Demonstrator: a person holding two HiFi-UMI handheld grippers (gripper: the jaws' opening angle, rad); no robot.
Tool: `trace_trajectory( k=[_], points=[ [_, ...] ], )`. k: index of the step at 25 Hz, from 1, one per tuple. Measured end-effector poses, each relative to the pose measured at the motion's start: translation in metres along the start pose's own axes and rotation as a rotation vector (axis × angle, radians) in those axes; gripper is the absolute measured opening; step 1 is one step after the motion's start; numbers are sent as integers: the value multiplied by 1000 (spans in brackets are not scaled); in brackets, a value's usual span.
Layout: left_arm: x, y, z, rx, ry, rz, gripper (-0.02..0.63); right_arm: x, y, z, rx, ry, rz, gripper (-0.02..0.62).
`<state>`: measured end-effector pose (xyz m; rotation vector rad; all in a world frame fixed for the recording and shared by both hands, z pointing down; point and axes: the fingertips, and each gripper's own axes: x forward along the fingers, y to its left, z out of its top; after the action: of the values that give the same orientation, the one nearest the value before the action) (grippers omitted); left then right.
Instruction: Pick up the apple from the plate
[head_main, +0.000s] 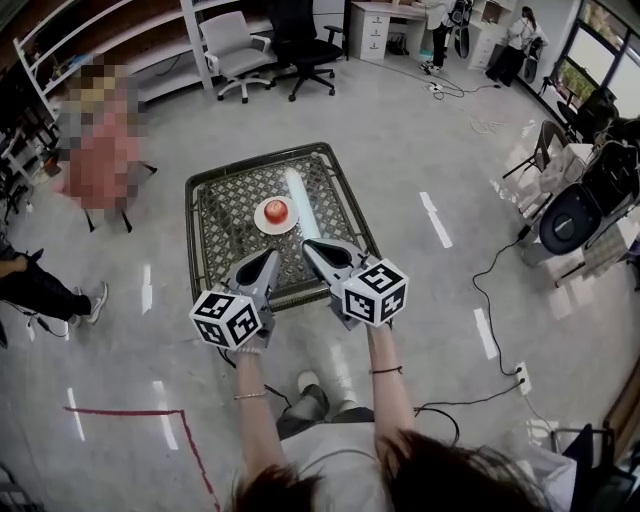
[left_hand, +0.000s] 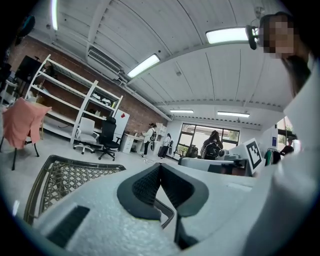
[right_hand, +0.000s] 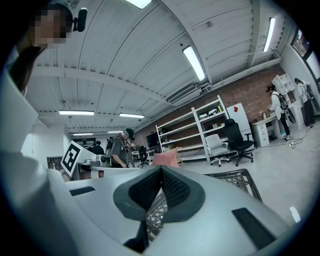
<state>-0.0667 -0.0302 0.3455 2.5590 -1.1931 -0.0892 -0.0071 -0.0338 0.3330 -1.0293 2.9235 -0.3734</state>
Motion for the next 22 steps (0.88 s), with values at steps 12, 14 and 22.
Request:
trace_trajectory(
  k=[12, 14, 22],
  points=[
    [23, 37, 9, 20, 27, -79, 11, 40, -23, 2, 18, -8, -51, 9],
    [24, 44, 8, 20, 34, -80, 11, 47, -24, 0, 22, -10, -53, 9],
    [27, 62, 13, 31, 22, -110, 11, 69, -31, -4, 28, -5, -61, 9]
  ],
)
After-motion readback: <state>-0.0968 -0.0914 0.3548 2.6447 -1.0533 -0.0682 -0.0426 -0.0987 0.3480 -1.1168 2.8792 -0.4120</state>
